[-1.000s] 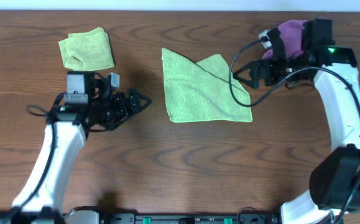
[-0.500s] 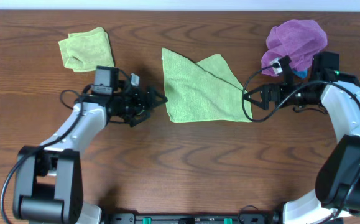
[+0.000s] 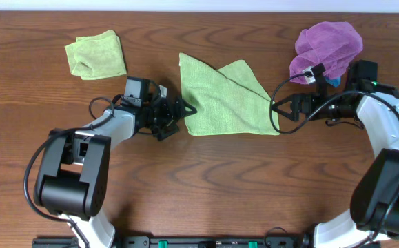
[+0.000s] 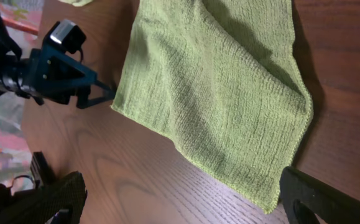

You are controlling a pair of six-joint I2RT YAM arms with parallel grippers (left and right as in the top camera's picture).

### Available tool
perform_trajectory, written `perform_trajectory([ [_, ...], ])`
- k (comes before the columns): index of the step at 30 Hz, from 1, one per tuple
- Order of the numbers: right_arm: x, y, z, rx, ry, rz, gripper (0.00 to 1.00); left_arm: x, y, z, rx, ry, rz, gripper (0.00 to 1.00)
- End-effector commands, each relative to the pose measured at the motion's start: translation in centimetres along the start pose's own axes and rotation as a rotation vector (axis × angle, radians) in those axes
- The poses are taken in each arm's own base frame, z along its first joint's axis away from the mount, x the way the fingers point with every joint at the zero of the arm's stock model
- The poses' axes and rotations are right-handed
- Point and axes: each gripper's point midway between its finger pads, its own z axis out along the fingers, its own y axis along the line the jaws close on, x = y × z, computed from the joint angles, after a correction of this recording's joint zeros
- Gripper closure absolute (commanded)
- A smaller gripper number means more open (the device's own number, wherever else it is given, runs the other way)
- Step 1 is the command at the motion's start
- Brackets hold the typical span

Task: Fold the cloth
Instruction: 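Release the cloth and move the left gripper to its left edge, then grasp the cloth's left and right corners with both grippers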

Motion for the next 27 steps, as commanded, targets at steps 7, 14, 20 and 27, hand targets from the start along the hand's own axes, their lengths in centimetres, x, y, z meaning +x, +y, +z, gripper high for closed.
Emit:
perform_trajectory([
  [7,0.0,0.0,-0.2,-0.005,-0.007,0.064,0.01,0.3,0.4,2.3,-0.049,-0.011,-0.038,0.05],
  [14,0.1,0.1,-0.1,-0.007,-0.003,0.084,0.01,0.8,1.8,3.8,-0.102,-0.008,-0.039,0.05],
  [20,0.4,0.2,-0.1,-0.011,0.009,0.094,0.01,1.1,3.2,5.4,-0.115,0.018,-0.043,0.18],
  [27,1.2,-1.1,-0.1,0.069,0.043,0.101,0.01,1.0,3.0,5.4,-0.102,0.021,-0.025,0.94],
])
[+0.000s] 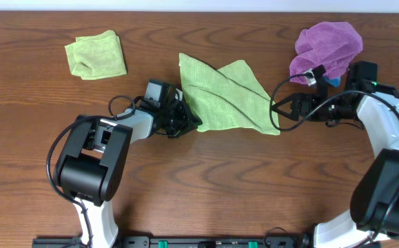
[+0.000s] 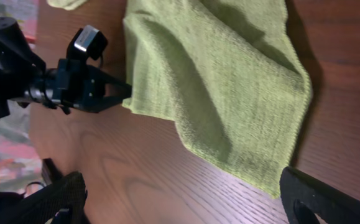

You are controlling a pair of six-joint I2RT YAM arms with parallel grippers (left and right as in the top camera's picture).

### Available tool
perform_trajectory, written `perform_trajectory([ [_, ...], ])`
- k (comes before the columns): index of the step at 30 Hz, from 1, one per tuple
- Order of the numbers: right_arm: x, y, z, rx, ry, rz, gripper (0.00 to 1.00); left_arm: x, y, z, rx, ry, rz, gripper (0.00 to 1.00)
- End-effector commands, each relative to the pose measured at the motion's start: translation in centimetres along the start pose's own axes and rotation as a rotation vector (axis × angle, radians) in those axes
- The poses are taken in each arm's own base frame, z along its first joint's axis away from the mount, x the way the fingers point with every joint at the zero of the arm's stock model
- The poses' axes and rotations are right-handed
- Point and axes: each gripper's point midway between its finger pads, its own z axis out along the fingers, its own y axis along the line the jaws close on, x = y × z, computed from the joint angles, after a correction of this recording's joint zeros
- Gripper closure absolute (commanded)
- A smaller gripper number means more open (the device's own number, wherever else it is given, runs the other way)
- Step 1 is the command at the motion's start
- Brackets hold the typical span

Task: Fold the cloth
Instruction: 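Grasp the cloth's left and right corners with both grippers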

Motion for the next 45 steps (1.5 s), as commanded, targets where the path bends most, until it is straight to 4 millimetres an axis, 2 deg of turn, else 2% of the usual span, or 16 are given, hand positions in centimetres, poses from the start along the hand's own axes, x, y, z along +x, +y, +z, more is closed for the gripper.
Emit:
perform_trajectory([
  [1,0.6,-1.2,0.0,0.063,0.022,0.018,0.01,0.3,2.4,0.6,-0.060,-0.004,-0.016,0.94],
  [6,1.5,-2.3,0.6,0.095,0.030,0.020,0.01,0.1,0.9,-0.1,0.028,0.026,0.026,0.94],
  [16,4.3,-4.4,3.7,0.103,0.006,0.131,0.01,-1.7,-0.8,-3.5,0.115,-0.016,0.066,0.94],
  [29,4.9,-3.7,7.7,0.142,0.003,0.168,0.01,-1.5,-1.0,-4.4,0.145,0.009,0.065,0.95],
  [31,5.0,-3.6,8.3,0.164,0.010,0.158,0.04,-1.5,-1.0,-4.5,0.147,0.009,0.064,0.94],
  [35,4.8,-3.6,8.9,0.203,0.009,0.141,0.19,-1.8,-1.0,-4.9,0.165,0.010,0.066,0.94],
  [37,4.6,-3.6,9.0,0.209,0.006,0.131,0.30,-2.0,-1.0,-5.2,0.174,0.008,0.064,0.94],
  [39,4.4,-3.6,9.0,0.212,-0.002,0.121,0.49,-2.1,-1.0,-5.6,0.189,0.010,0.071,0.94],
  [43,3.7,-3.5,9.0,0.210,-0.024,0.104,0.99,-2.2,-1.1,-6.1,0.213,0.017,0.083,0.94],
  [45,3.2,-2.9,8.9,0.183,-0.032,0.096,0.99,-2.1,-1.3,-6.2,0.227,0.025,0.087,0.94],
])
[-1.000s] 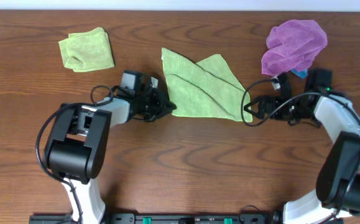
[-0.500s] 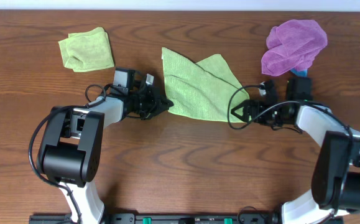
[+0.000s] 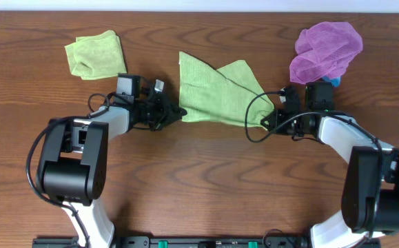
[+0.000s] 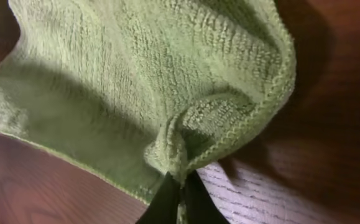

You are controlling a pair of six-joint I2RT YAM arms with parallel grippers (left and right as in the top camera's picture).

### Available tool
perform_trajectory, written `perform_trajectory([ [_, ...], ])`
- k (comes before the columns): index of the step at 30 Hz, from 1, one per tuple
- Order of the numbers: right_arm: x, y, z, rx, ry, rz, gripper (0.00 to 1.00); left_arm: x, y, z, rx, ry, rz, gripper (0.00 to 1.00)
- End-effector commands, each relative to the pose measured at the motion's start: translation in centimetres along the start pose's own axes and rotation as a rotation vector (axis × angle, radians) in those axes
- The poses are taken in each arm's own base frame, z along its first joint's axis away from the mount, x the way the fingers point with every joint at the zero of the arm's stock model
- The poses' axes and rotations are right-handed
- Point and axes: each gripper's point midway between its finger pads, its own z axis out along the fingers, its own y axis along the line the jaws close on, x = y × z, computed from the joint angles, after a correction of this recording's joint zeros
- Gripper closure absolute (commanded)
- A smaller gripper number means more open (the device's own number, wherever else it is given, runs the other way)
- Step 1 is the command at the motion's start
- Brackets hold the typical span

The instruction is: Fold the cloth

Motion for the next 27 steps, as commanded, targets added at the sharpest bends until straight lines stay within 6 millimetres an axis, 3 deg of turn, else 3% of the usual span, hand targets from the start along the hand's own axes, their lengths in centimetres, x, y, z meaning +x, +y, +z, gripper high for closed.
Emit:
perform_trajectory([
  [1,-0.5,1.0,0.0,-0.035,-0.005,-0.011,0.99,0.7,-1.0,-0.5,0.044,0.027,0.036,0.94],
  [5,-2.7,2.9,-1.3,-0.084,-0.059,-0.039,0.99,0.6,-2.3,-1.1,0.064,0.019,0.057,0.94],
  [8,-5.9,5.0,-3.7,-0.103,-0.149,-0.098,0.99,0.0,-4.6,-2.0,0.088,-0.013,0.113,0.94],
  [12,-11.1,7.6,-6.9,-0.114,-0.299,-0.175,0.99,-1.9,-8.2,-3.3,0.106,-0.088,0.201,0.94],
  [15,-14.0,8.9,-8.3,-0.118,-0.378,-0.220,0.99,-4.0,-9.7,-3.9,0.090,-0.160,0.228,0.94],
  [21,-18.0,10.0,-9.3,-0.087,-0.475,-0.262,0.99,-7.8,-13.2,-5.6,0.062,-0.323,0.315,0.94],
  [27,-21.6,10.5,-8.6,-0.080,-0.520,-0.287,0.99,-11.5,-16.3,-7.1,0.048,-0.458,0.375,0.94],
])
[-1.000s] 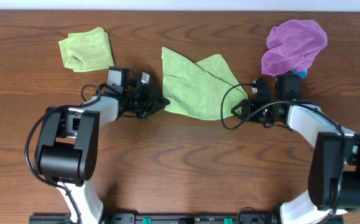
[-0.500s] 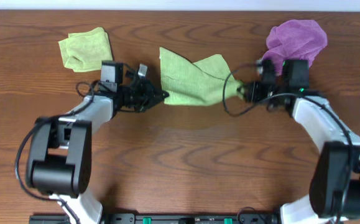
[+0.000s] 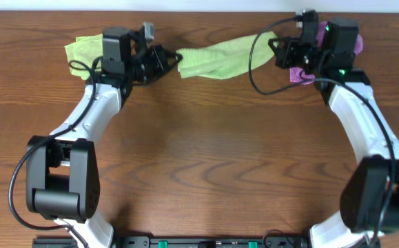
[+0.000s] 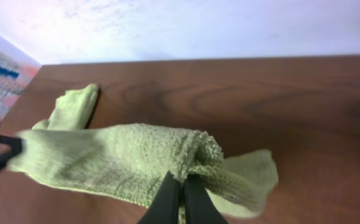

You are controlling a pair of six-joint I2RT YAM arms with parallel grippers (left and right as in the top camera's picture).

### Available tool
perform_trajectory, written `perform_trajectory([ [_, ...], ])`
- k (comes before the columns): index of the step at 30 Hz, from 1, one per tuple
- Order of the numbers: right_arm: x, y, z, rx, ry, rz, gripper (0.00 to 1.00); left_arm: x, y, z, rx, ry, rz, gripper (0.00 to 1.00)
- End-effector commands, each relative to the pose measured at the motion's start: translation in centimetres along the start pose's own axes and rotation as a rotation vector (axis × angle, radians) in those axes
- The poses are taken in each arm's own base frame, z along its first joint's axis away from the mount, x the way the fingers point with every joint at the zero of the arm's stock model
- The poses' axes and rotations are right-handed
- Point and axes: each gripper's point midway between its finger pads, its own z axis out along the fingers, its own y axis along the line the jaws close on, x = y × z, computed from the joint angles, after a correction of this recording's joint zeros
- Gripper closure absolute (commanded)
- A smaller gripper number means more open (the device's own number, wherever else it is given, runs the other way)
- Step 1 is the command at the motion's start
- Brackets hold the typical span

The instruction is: Fold the cloth

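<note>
The green cloth (image 3: 220,58) hangs stretched in a band between my two grippers, over the far part of the table. My left gripper (image 3: 178,60) is shut on its left end. My right gripper (image 3: 276,38) is shut on its right end. In the right wrist view the cloth (image 4: 111,163) bunches where the right gripper (image 4: 183,186) pinches it, and a loose corner droops to the right. The left gripper's dark tip shows at the cloth's far end.
A second green cloth (image 3: 80,49) lies folded at the far left, partly behind my left arm; it also shows in the right wrist view (image 4: 73,106). A purple cloth (image 3: 356,43) sits at the far right behind my right arm. The wooden table (image 3: 206,158) spreads bare below.
Both grippers held the cloth's near corners low on the table. Now they are raised and further back, and the cloth hangs stretched between them instead of lying spread.
At first the cloth lay spread with both grippers open beside its near corners. Then the left gripper stood right at the left corner. Later both were shut on the corners, the right corner bunched. Now the cloth is lifted off the table toward the far edge.
</note>
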Motion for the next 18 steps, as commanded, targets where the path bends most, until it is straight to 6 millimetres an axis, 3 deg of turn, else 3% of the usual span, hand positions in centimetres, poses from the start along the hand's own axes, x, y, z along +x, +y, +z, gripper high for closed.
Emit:
perform_trajectory([
  [1,-1.4,-0.5,1.6,0.017,-0.016,0.003,0.99,-3.4,-0.6,0.3,-0.025,-0.090,0.038,0.94],
  [6,-4.6,-0.6,2.7,0.011,-0.059,-0.025,0.99,-6.0,-1.9,1.8,0.025,-0.096,0.074,0.94],
  [10,-5.9,-0.1,2.5,0.008,-0.066,-0.030,0.99,-7.5,-3.3,1.8,0.060,-0.095,0.106,0.94],
  [14,-5.4,0.8,1.9,-0.017,-0.012,-0.019,0.99,-7.4,-3.5,0.7,0.071,-0.043,0.135,0.94],
  [18,-3.4,1.4,1.4,-0.030,0.073,0.006,0.99,-6.3,-3.1,-0.1,0.091,0.034,0.117,0.94],
])
